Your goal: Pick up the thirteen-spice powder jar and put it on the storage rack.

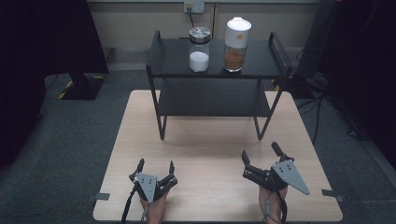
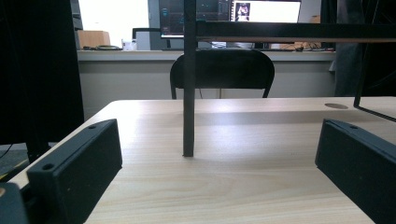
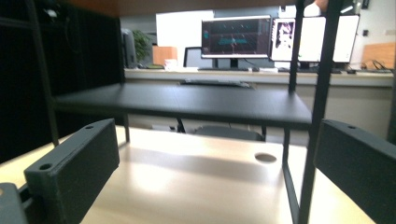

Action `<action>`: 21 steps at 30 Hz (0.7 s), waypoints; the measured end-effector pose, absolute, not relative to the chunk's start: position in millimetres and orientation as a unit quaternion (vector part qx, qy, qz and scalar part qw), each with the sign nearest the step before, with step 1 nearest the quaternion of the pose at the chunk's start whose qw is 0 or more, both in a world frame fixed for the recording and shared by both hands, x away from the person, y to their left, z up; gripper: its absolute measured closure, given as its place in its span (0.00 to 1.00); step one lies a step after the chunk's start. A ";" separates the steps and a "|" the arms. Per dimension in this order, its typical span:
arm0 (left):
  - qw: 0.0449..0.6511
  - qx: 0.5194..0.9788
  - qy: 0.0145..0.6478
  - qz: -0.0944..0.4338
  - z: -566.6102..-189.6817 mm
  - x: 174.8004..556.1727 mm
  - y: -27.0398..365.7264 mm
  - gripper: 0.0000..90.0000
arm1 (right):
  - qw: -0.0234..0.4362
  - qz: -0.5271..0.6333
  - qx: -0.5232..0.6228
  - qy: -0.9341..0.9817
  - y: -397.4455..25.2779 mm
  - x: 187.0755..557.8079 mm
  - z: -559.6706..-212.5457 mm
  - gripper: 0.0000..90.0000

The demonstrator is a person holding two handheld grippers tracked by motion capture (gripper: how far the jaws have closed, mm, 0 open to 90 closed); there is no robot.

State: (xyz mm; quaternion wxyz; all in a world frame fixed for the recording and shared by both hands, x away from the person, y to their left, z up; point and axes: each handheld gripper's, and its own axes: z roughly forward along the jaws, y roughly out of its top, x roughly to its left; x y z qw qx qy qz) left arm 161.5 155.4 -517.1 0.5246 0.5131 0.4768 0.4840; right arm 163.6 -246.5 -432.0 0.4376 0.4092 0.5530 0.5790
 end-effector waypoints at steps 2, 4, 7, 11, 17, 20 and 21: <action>0.524 0.513 0.477 0.484 -517.1 161.6 155.4 0.00 | 0.443 0.567 0.413 0.558 -246.1 162.2 -443.2 0.00; 0.525 0.513 0.477 0.484 -517.2 161.6 155.5 0.00 | 0.446 0.558 0.423 0.557 -245.6 161.7 -454.4 0.00; 0.525 0.513 0.477 0.484 -517.2 161.6 155.5 0.00 | 0.442 0.551 0.440 0.554 -247.5 161.9 -468.7 0.00; 0.524 0.513 0.477 0.484 -517.2 161.6 155.3 0.00 | 0.447 0.543 0.443 0.556 -249.9 161.2 -481.7 0.00; 0.524 0.513 0.477 0.484 -517.1 161.6 155.0 0.00 | 0.445 0.540 0.449 0.556 -254.0 162.3 -492.2 0.00; 0.524 0.513 0.477 0.485 -517.0 161.6 154.9 0.00 | 0.444 0.541 0.450 0.555 -255.6 161.8 -497.6 0.00; 0.524 0.513 0.478 0.485 -517.1 161.6 154.8 0.00 | 0.447 0.540 0.449 0.554 -255.1 161.3 -499.5 0.00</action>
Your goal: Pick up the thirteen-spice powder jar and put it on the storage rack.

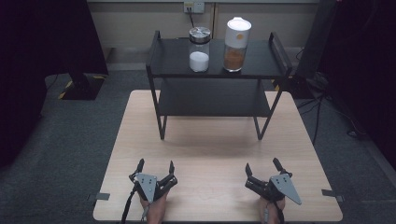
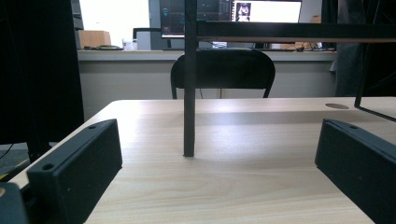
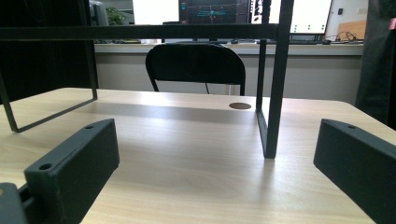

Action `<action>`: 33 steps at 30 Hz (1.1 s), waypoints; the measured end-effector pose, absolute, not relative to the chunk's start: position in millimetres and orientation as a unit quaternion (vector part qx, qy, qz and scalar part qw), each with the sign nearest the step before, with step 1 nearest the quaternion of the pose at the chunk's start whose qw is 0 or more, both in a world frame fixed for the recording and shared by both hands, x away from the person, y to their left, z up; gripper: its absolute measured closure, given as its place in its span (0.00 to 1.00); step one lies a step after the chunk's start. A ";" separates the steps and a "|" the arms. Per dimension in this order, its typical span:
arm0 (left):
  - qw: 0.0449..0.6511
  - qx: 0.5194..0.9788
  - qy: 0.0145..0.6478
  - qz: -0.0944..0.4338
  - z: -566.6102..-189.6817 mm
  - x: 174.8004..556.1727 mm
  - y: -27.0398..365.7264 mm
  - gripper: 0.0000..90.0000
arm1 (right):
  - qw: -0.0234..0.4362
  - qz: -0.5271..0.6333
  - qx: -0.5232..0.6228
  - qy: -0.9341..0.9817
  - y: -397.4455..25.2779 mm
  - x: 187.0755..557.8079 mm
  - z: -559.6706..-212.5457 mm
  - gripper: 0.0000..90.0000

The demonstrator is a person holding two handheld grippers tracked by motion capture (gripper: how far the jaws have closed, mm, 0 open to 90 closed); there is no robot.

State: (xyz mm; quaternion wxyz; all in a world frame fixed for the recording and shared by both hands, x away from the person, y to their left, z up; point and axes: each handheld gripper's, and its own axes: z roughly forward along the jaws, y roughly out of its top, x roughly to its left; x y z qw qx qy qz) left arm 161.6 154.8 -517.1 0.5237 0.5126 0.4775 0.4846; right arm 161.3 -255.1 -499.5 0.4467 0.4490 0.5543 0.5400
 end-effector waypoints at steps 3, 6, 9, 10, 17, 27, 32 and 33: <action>0.524 0.513 0.477 0.485 -517.0 161.6 154.8 0.00 | 0.448 0.539 0.451 0.552 -253.9 160.5 -503.7 0.00; 0.524 0.513 0.478 0.485 -517.1 161.5 154.8 0.00 | 0.447 0.537 0.455 0.553 -252.7 161.0 -506.4 0.00; 0.523 0.513 0.477 0.485 -517.0 161.5 154.8 0.00 | 0.450 0.536 0.455 0.551 -251.1 161.4 -507.0 0.00; 0.524 0.512 0.478 0.485 -517.1 161.5 154.8 0.00 | 0.451 0.535 0.456 0.550 -250.5 161.3 -507.0 0.00; 0.523 0.512 0.478 0.485 -517.1 161.4 154.7 0.00 | 0.474 0.534 0.453 0.533 -242.4 155.8 -514.5 0.00; 0.522 0.511 0.479 0.486 -517.0 161.4 153.7 0.00 | 0.484 0.527 0.466 0.520 -235.9 153.8 -515.1 0.00; 0.523 0.511 0.479 0.486 -517.3 161.2 153.8 0.00 | 0.484 0.526 0.466 0.521 -236.2 153.5 -515.1 0.00; 0.523 0.511 0.479 0.486 -517.3 161.2 153.8 0.00 | 0.484 0.526 0.466 0.520 -236.2 153.4 -515.1 0.00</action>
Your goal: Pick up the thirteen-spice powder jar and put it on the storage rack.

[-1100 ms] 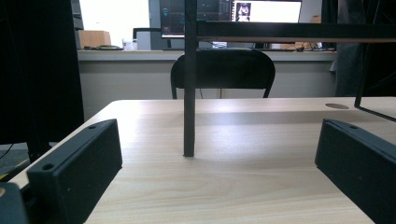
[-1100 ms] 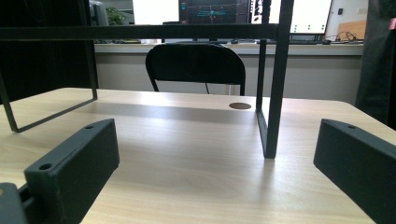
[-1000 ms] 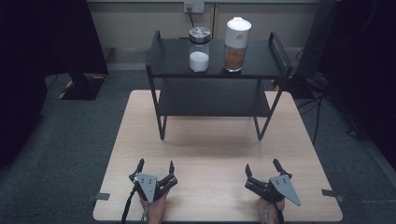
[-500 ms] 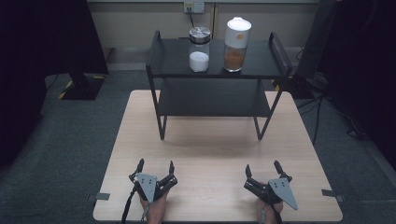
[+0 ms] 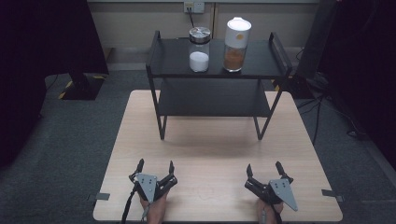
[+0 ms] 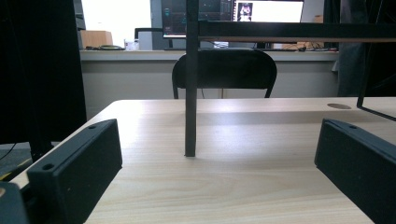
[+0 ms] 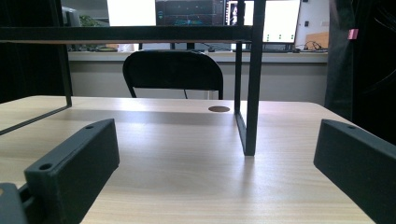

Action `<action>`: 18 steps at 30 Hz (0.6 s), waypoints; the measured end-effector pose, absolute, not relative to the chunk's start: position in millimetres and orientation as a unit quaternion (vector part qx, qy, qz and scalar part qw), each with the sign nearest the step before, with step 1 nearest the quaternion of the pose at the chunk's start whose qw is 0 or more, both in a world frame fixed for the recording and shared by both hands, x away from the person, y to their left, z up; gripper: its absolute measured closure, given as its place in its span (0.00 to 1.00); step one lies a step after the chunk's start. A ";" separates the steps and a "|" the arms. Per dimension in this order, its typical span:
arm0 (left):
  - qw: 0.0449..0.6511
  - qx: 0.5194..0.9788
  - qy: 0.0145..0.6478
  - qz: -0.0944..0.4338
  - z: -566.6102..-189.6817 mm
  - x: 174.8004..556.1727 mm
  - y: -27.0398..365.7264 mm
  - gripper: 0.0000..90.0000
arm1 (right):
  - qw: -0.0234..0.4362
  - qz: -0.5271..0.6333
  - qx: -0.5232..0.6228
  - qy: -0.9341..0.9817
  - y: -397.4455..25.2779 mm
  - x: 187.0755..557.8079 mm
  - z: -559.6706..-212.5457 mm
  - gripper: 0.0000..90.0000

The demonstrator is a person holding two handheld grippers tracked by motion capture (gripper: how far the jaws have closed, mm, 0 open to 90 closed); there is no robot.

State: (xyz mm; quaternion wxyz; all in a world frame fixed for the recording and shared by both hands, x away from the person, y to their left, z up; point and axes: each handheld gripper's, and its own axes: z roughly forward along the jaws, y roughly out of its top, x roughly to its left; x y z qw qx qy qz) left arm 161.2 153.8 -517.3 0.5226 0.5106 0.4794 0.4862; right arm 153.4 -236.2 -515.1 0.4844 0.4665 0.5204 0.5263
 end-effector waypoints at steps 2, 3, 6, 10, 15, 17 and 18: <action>0.523 0.511 0.479 0.486 -517.3 161.2 153.8 0.00 | 0.484 0.527 0.466 0.521 -236.6 153.3 -515.1 0.00; 0.523 0.511 0.479 0.486 -517.3 161.2 153.8 0.00 | 0.484 0.527 0.466 0.521 -236.6 153.3 -515.1 0.00; 0.523 0.510 0.479 0.486 -517.3 161.2 153.8 0.00 | 0.484 0.527 0.466 0.521 -236.7 153.3 -515.1 0.00; 0.523 0.510 0.480 0.486 -517.4 161.1 153.8 0.00 | 0.484 0.527 0.466 0.521 -236.7 153.3 -515.1 0.00; 0.523 0.510 0.480 0.486 -517.3 161.1 153.8 0.00 | 0.488 0.524 0.469 0.517 -235.2 152.8 -515.5 0.00; 0.523 0.510 0.480 0.486 -517.3 161.1 153.7 0.00 | 0.487 0.525 0.468 0.518 -235.6 152.9 -515.3 0.00; 0.523 0.510 0.480 0.486 -517.3 161.1 153.7 0.00 | 0.487 0.525 0.468 0.519 -235.6 152.9 -515.2 0.00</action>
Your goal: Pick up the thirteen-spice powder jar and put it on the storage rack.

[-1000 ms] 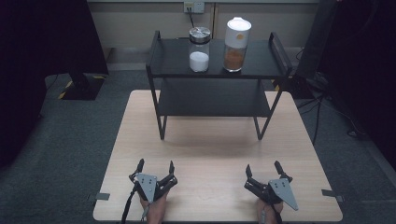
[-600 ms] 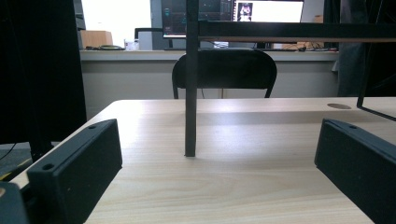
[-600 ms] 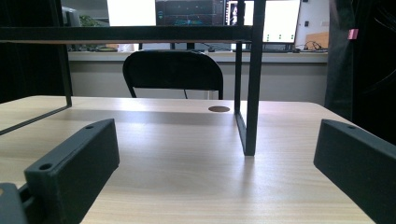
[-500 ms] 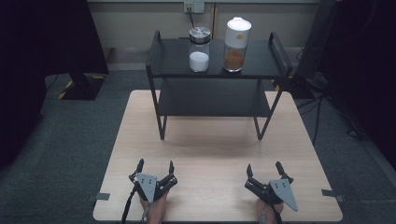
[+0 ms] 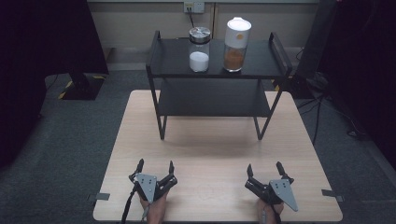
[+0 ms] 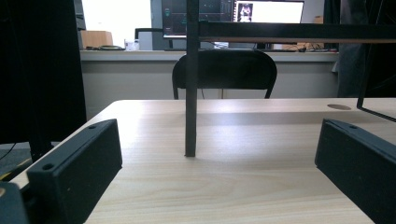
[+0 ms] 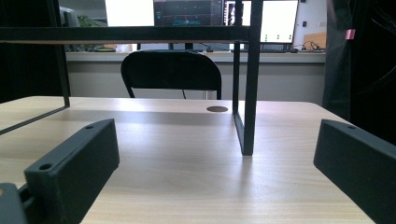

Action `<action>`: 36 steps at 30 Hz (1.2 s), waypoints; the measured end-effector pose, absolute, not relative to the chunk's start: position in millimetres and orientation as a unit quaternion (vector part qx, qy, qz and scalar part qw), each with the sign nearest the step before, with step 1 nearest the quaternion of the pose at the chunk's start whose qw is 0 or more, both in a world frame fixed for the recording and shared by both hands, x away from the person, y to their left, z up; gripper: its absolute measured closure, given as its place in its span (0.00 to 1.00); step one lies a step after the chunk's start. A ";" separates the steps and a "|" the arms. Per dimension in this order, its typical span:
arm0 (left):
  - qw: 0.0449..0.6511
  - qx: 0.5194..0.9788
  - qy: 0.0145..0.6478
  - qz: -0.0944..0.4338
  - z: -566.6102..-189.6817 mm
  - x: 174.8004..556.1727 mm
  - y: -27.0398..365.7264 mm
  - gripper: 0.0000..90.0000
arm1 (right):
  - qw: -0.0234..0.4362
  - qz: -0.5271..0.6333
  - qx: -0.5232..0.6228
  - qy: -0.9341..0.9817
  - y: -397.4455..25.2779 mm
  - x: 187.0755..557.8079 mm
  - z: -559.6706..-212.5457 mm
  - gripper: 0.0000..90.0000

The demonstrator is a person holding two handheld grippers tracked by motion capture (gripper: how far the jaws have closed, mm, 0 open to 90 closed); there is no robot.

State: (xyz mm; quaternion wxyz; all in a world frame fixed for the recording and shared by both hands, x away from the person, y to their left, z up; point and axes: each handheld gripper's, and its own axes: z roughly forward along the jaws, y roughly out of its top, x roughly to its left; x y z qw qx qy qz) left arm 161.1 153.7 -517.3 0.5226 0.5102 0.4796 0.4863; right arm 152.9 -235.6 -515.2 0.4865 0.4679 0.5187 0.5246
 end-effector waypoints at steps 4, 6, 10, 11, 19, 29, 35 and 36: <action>0.523 0.510 0.480 0.486 -517.3 161.2 153.7 0.00 | 0.487 0.525 0.468 0.519 -235.6 152.9 -515.3 0.00; 0.523 0.510 0.480 0.486 -517.3 161.1 153.8 0.00 | 0.486 0.525 0.468 0.519 -235.7 152.9 -515.3 0.00; 0.523 0.510 0.480 0.486 -517.3 161.1 153.7 0.00 | 0.486 0.525 0.468 0.519 -235.7 152.9 -515.2 0.00; 0.523 0.510 0.480 0.486 -517.4 161.1 153.8 0.00 | 0.486 0.525 0.468 0.519 -235.8 152.9 -515.2 0.00; 0.523 0.510 0.480 0.486 -517.3 161.1 153.8 0.00 | 0.485 0.526 0.466 0.520 -236.7 152.9 -515.3 0.00; 0.523 0.510 0.480 0.486 -517.3 161.2 153.8 0.00 | 0.484 0.527 0.465 0.521 -237.2 153.0 -515.2 0.00; 0.523 0.510 0.479 0.486 -517.3 161.1 153.9 0.00 | 0.483 0.528 0.464 0.522 -238.2 153.2 -515.2 0.00; 0.523 0.510 0.479 0.486 -517.3 161.1 153.9 0.00 | 0.483 0.528 0.464 0.522 -238.2 153.2 -515.2 0.00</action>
